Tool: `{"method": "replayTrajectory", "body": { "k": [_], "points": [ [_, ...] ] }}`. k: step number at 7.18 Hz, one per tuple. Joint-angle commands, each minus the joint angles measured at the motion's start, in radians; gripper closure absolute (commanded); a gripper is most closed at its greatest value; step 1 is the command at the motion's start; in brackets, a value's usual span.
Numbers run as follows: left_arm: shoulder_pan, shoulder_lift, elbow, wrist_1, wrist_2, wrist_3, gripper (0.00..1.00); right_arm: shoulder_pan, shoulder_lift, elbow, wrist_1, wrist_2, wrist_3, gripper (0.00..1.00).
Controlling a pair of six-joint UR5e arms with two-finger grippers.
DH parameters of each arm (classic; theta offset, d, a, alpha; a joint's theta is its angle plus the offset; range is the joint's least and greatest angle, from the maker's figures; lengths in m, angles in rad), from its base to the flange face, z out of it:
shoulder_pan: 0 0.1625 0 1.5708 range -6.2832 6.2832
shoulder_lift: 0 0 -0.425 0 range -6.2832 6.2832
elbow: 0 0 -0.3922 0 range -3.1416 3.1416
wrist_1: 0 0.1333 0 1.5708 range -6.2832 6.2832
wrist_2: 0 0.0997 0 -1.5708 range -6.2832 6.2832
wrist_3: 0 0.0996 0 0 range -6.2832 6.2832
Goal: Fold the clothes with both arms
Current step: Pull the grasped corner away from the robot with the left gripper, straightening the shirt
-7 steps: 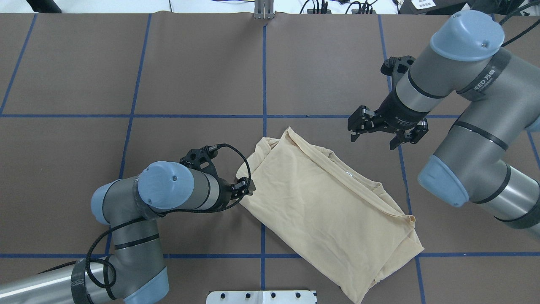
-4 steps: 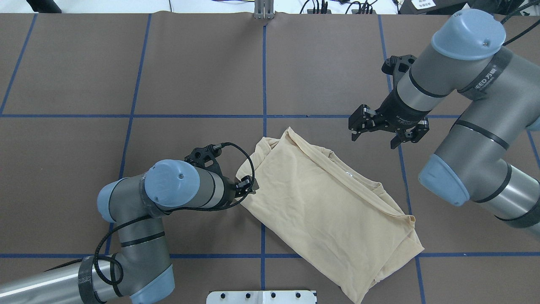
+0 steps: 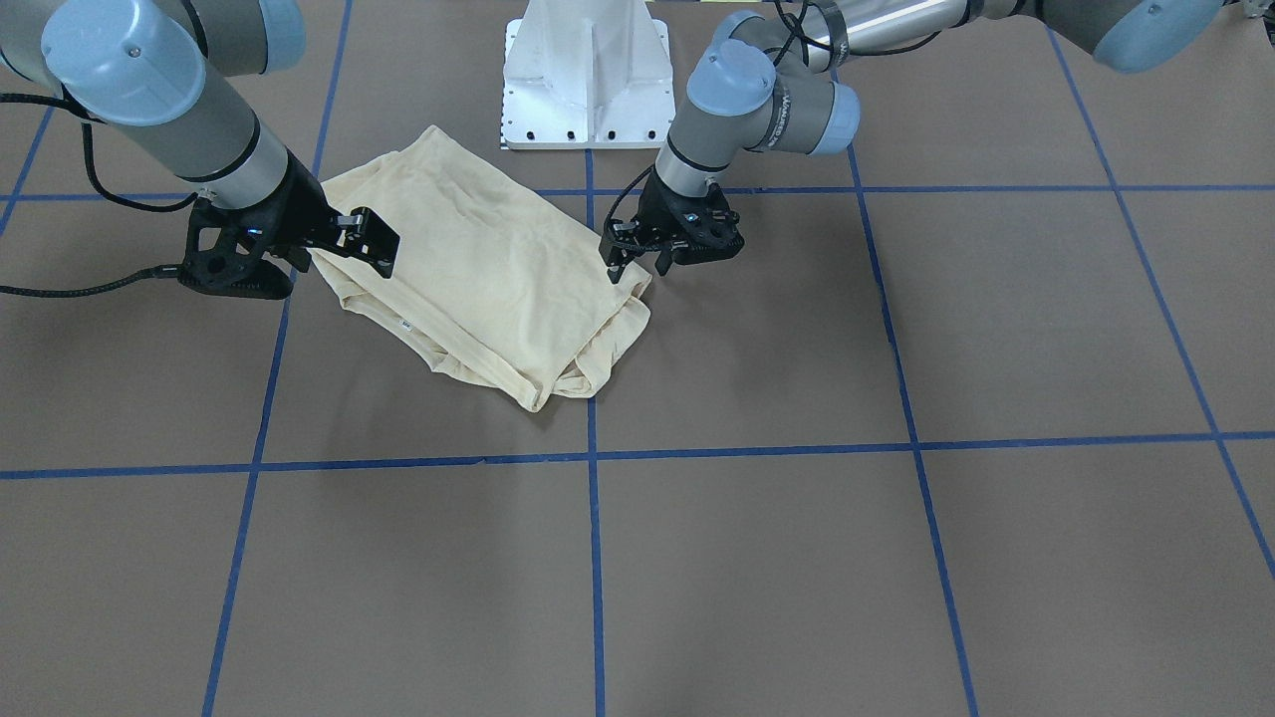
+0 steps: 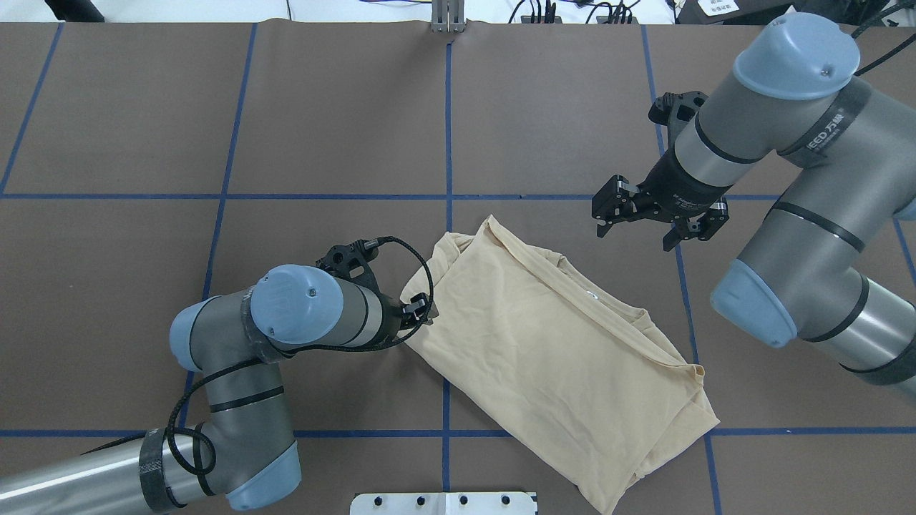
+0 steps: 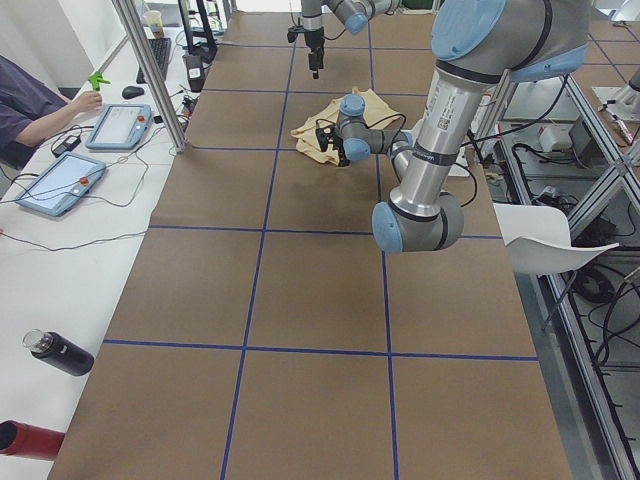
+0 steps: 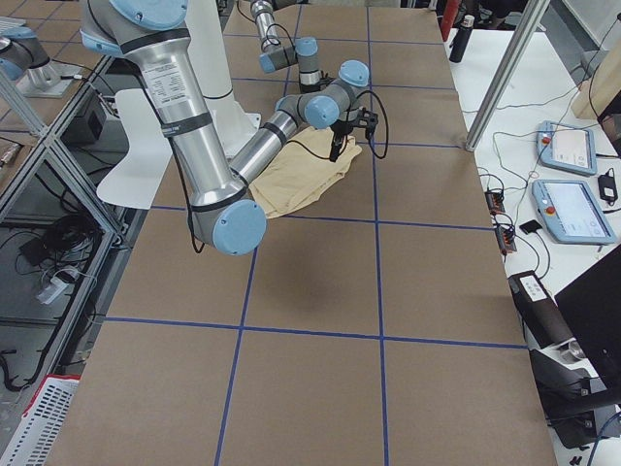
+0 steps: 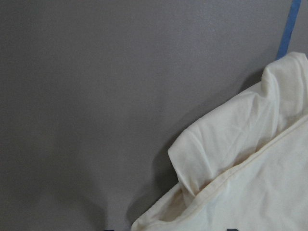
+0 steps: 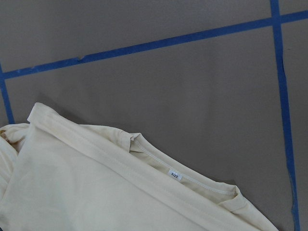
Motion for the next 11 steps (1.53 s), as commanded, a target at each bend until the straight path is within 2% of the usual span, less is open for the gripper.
{"method": "replayTrajectory", "body": {
  "k": [1,2,5,6,7,9,10,11],
  "points": [
    [0.001,-0.002,0.003,0.000,-0.001,0.000,0.34,0.000,-0.002,0.000,0.000,0.000,0.000,0.00],
    [0.001,-0.002,0.008,-0.002,-0.001,0.000,0.40,0.000,-0.002,-0.002,0.000,0.000,0.000,0.00],
    [0.001,-0.008,0.022,-0.005,-0.001,0.002,0.40,0.000,-0.003,-0.002,0.000,0.000,0.000,0.00],
    [0.001,-0.014,0.022,-0.003,-0.002,0.000,0.43,0.000,-0.003,-0.002,0.000,0.000,0.000,0.00],
    [0.001,-0.020,0.022,0.000,-0.005,0.000,0.57,0.000,-0.003,-0.002,0.000,0.000,0.000,0.00],
    [0.001,-0.022,0.022,0.001,-0.008,-0.006,0.93,0.000,-0.005,-0.003,0.000,-0.001,0.000,0.00],
    [0.001,-0.022,0.020,0.001,-0.010,-0.010,1.00,0.000,-0.005,-0.003,0.000,-0.001,0.002,0.00],
    [-0.001,-0.031,0.019,0.003,-0.010,-0.012,1.00,0.000,-0.006,-0.003,0.000,-0.001,0.002,0.00]
  ]
}}
